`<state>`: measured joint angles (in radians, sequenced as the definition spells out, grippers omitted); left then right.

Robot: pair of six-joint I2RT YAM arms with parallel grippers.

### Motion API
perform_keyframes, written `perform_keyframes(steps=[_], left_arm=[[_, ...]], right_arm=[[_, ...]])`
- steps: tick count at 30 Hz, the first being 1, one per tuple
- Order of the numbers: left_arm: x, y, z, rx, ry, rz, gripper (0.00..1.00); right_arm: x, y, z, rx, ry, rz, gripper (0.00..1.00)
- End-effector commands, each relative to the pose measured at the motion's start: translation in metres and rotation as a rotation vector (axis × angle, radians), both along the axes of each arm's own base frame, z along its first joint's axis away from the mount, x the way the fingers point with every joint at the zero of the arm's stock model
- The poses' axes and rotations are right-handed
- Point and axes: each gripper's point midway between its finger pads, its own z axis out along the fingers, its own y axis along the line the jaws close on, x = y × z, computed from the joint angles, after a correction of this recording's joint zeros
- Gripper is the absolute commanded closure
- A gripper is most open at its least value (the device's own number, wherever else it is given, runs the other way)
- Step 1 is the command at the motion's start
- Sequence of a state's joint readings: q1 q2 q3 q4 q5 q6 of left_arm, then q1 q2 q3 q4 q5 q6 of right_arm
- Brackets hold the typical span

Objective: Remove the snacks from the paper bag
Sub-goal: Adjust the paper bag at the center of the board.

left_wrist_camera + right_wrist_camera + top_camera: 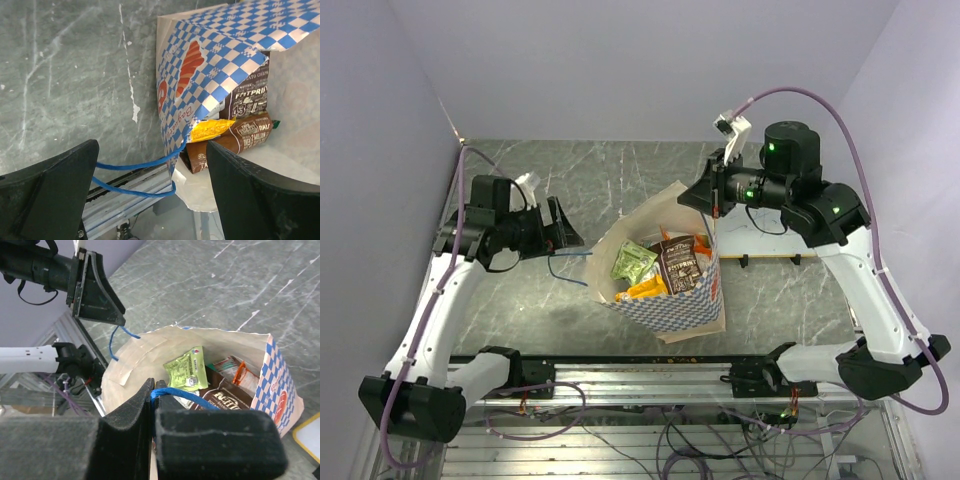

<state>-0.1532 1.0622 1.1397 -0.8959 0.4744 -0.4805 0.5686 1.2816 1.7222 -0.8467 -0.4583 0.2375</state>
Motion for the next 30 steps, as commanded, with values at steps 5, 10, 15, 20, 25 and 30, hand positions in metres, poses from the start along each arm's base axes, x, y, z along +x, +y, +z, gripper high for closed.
perform_keyframes(steps=[5,10,15,20,25,30], left_arm=[[-0.011,-0.046,-0.007,-0.120,-0.010,-0.206,0.10],[-0.039,-0.057,-0.019,-0.159,0.115,-0.262,0.48],[-0.052,-0.070,0.000,-0.238,0.091,-0.292,0.91],[-0.065,-0.080,0.017,-0.253,0.086,-0.319,0.93],[-0.078,-0.093,0.041,-0.303,0.057,-0.339,0.93],[-0.091,-0.111,0.053,-0.325,0.040,-0.385,0.93]], right_arm=[[0.021,-0.025,0.008,-0.085,-0.105,-0.152,1.00],[0.048,-0.054,0.020,-0.184,-0.189,-0.331,1.00],[0.059,-0.050,0.032,-0.230,-0.270,-0.286,1.00],[0.084,-0.052,0.032,-0.252,-0.286,-0.269,1.00],[0.106,-0.045,0.046,-0.218,-0.339,-0.227,1.00],[0.113,-0.032,0.051,-0.214,-0.385,-0.153,1.00]])
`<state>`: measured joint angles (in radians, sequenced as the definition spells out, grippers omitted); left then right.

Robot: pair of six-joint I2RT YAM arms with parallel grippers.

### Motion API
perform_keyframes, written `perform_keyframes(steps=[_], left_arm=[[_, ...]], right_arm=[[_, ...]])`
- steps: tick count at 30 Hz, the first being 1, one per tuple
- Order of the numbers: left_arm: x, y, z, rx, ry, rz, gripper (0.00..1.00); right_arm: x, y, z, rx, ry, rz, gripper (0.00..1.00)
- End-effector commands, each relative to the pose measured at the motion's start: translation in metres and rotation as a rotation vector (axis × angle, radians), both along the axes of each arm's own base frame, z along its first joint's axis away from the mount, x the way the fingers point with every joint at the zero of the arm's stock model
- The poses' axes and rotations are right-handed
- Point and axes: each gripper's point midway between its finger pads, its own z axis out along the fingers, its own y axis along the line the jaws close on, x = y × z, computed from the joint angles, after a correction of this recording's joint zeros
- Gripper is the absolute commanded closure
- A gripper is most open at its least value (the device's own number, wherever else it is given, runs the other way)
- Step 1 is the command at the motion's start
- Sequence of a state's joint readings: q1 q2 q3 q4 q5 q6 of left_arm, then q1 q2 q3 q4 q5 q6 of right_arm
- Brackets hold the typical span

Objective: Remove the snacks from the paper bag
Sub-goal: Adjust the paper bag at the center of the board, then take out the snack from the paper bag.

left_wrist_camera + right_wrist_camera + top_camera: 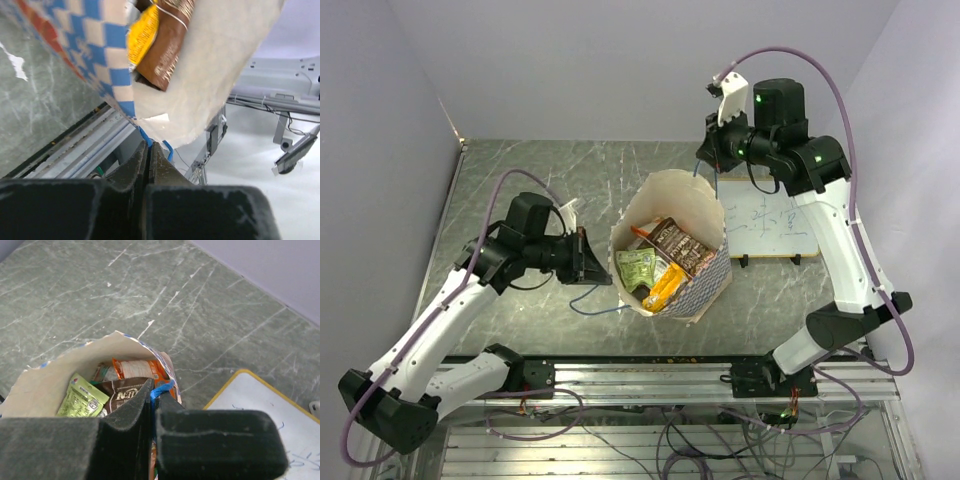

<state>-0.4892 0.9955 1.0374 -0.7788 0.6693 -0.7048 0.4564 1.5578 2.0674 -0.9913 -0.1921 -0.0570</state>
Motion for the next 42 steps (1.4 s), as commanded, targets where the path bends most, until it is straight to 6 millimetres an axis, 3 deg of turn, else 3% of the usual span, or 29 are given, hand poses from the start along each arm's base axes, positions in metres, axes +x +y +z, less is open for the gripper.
perform_keyframes(steps=[1,4,8,10,12,13,15,16,19,23,24,27,29,33,38,42], left_arm=[[-0.008,-0.021,0.037,-0.090,-0.068,-0.042,0.93],[-0.015,-0.023,0.030,-0.044,-0.058,-0.057,0.93],[-0.013,0.003,0.014,0.115,-0.086,0.017,0.92],[-0.015,0.016,0.012,0.172,-0.097,0.050,0.79],[-0.015,0.027,0.021,0.195,-0.134,0.084,0.58],[-0.015,0.029,0.035,0.183,-0.172,0.097,0.49],[-0.013,0.033,0.062,0.163,-0.243,0.107,0.21],[-0.012,0.032,0.074,0.152,-0.269,0.099,0.13],[-0.005,0.015,0.102,0.086,-0.335,0.036,0.07],[0.006,-0.005,0.118,0.044,-0.418,0.001,0.09],[0.007,-0.011,0.118,0.041,-0.433,-0.006,0.15],[0.006,-0.035,0.112,0.026,-0.474,-0.034,0.51],[0.000,-0.054,0.104,0.038,-0.497,-0.071,0.57],[-0.014,-0.093,0.075,0.129,-0.563,-0.158,0.54],[0.002,-0.107,0.019,0.290,-0.549,-0.169,0.50],[0.013,-0.115,-0.001,0.339,-0.535,-0.153,0.44]], right_arm=[[0.001,0.021,0.051,0.072,-0.175,0.135,1.00],[-0.014,0.039,0.047,0.129,-0.112,0.243,1.00],[-0.046,0.060,0.035,0.244,0.017,0.352,1.00],[-0.060,0.069,0.035,0.303,0.039,0.363,1.00],[-0.075,0.081,0.032,0.365,0.059,0.377,1.00],[-0.080,0.084,0.034,0.392,0.058,0.381,1.00],[-0.083,0.085,0.036,0.420,0.051,0.366,1.00],[-0.083,0.086,0.037,0.424,0.051,0.357,1.00],[-0.081,0.085,0.036,0.416,0.058,0.333,1.00],[-0.078,0.080,0.045,0.412,0.038,0.301,1.00],[-0.078,0.079,0.047,0.412,0.032,0.295,1.00],[-0.078,0.076,0.047,0.407,0.024,0.285,1.00],[-0.078,0.076,0.047,0.407,0.024,0.279,1.00],[-0.076,0.075,0.050,0.402,0.020,0.273,1.00],[-0.073,0.072,0.052,0.383,0.007,0.254,1.00],[-0.072,0.074,0.053,0.382,0.014,0.264,1.00]])
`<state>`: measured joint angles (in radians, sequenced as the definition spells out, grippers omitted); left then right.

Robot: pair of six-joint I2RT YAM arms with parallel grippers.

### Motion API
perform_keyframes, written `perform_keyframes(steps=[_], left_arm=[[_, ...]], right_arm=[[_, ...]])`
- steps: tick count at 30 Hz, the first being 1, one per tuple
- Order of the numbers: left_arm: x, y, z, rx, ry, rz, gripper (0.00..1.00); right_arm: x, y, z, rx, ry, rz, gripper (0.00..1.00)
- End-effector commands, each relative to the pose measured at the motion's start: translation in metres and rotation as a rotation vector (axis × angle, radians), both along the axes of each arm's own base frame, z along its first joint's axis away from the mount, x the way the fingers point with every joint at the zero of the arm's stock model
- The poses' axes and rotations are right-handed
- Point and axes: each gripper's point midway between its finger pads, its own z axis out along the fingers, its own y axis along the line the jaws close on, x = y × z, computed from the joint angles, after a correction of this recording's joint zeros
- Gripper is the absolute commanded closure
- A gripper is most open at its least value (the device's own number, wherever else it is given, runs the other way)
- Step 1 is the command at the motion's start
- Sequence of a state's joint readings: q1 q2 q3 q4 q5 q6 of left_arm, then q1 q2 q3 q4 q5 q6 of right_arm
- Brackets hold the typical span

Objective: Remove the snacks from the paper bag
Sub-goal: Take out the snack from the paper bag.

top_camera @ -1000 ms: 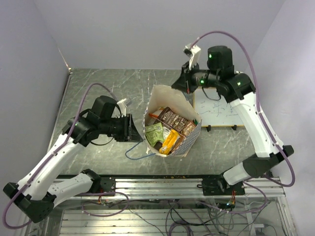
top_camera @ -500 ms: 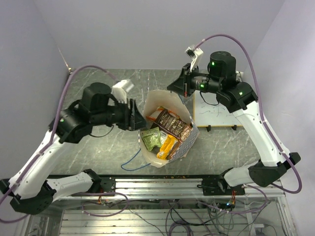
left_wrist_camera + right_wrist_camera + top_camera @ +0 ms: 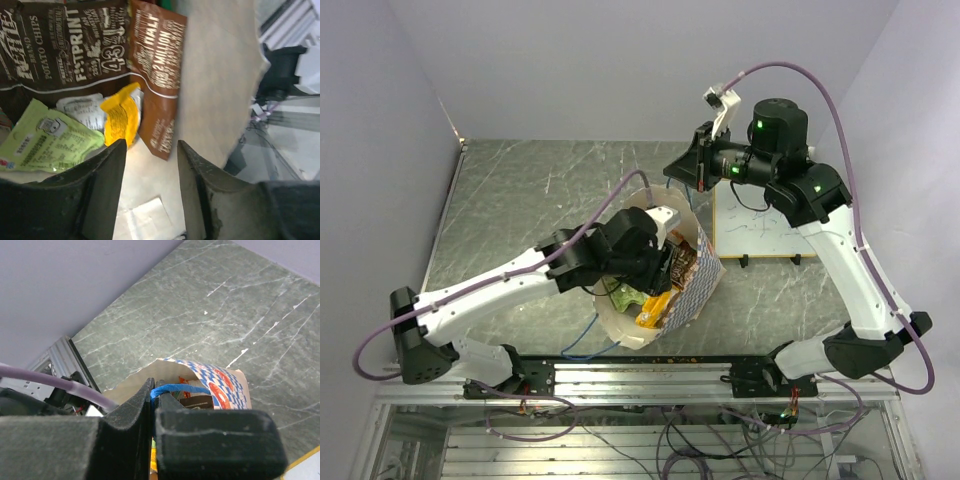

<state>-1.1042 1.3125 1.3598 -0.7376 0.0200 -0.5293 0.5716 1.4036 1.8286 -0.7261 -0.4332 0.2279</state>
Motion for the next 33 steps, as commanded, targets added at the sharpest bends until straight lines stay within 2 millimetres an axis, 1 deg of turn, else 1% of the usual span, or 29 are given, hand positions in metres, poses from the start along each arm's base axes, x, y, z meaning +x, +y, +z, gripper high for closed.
perform_keyframes(steps=[1,4,7,9,10,14,16,20,22,25,28,30,33], left_arm=[[0.025,-0.009,-0.010,0.019,-0.081,0.067,0.43],[0.030,-0.012,-0.030,0.067,-0.060,0.076,0.40],[0.027,-0.016,-0.045,0.083,-0.025,0.065,0.39],[0.027,-0.014,-0.056,0.090,-0.015,0.075,0.35],[0.026,-0.013,-0.064,0.091,-0.007,0.079,0.31],[0.029,-0.020,-0.076,0.062,0.020,0.066,0.28],[0.033,-0.023,-0.082,0.070,0.024,0.069,0.27],[0.042,-0.031,-0.098,0.104,0.023,0.061,0.26],[0.047,-0.037,-0.099,0.105,0.031,0.058,0.30],[0.050,-0.045,-0.094,0.092,0.032,0.049,0.40],[0.051,-0.045,-0.086,0.090,0.031,0.054,0.58],[0.048,-0.041,-0.078,0.083,0.032,0.053,0.73],[0.044,-0.031,-0.063,0.086,0.027,0.062,0.88]], right_arm=[[-0.003,0.003,0.029,0.046,-0.073,0.019,1.00],[-0.003,0.000,0.026,0.025,-0.070,0.011,1.00],[-0.002,-0.002,0.023,0.018,-0.074,0.001,1.00],[-0.004,-0.001,0.024,0.016,-0.073,0.010,1.00],[-0.004,-0.001,0.024,0.011,-0.070,0.014,1.00],[-0.005,-0.003,0.026,-0.004,-0.071,0.013,1.00],[-0.008,-0.005,0.028,-0.003,-0.077,0.016,1.00],[-0.010,-0.007,0.026,-0.010,-0.084,0.016,1.00],[-0.011,-0.007,0.027,-0.008,-0.082,0.019,1.00],[-0.013,-0.006,0.027,-0.008,-0.081,0.033,1.00],[-0.013,-0.007,0.026,-0.017,-0.086,0.035,1.00],[-0.011,-0.009,0.026,-0.021,-0.097,0.024,1.00],[-0.009,-0.009,0.025,-0.023,-0.101,0.011,1.00]])
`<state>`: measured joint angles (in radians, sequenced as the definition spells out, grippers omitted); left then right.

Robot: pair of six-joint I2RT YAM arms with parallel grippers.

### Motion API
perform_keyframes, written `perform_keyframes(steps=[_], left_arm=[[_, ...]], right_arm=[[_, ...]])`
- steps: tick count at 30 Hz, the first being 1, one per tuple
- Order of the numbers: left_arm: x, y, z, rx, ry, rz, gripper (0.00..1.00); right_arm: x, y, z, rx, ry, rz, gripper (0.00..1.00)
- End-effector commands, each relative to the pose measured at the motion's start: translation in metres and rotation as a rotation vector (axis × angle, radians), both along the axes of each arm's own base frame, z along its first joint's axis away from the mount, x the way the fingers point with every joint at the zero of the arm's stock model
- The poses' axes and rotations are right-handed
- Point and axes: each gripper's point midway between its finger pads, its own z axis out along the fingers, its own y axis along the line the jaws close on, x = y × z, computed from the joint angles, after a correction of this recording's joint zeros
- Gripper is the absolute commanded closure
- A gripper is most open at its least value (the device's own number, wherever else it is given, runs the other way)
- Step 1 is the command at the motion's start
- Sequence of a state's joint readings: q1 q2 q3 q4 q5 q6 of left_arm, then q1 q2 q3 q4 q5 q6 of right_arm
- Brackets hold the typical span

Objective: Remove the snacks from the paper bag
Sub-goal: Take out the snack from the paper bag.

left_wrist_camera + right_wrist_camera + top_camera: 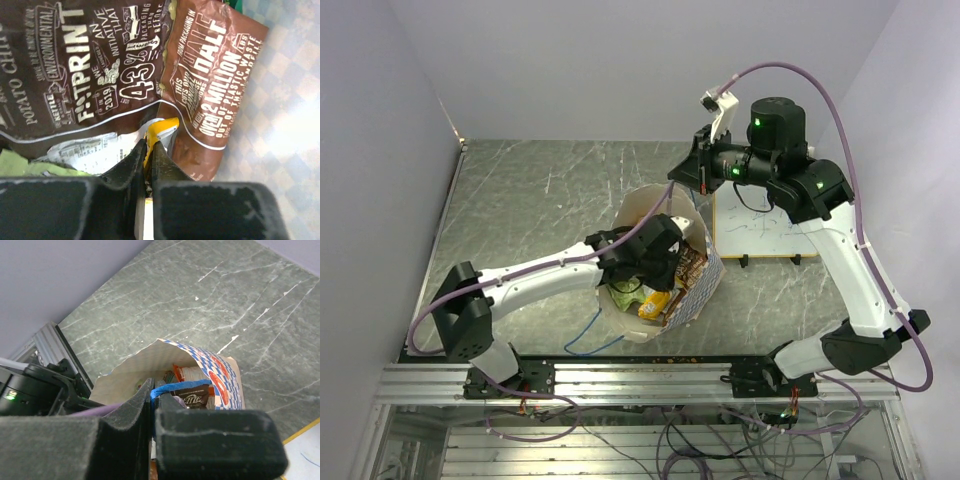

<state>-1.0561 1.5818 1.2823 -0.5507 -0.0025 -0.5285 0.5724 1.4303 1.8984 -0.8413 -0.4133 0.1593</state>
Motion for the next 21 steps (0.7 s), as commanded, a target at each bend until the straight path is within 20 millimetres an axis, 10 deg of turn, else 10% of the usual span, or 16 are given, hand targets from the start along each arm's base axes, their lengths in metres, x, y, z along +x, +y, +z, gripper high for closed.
perform_keyframes(steps=[1,21], left_arm=[[-0.001,0.005,0.046,-0.068,-0.038,-0.001,0.91],[0.005,0.068,0.219,-0.329,-0.219,0.096,0.93]], right_arm=[[-0.007,-0.002,0.030,0.056,-0.102,0.012,1.00],[-0.001,-0.004,0.013,0.062,-0.093,-0.033,1.00]])
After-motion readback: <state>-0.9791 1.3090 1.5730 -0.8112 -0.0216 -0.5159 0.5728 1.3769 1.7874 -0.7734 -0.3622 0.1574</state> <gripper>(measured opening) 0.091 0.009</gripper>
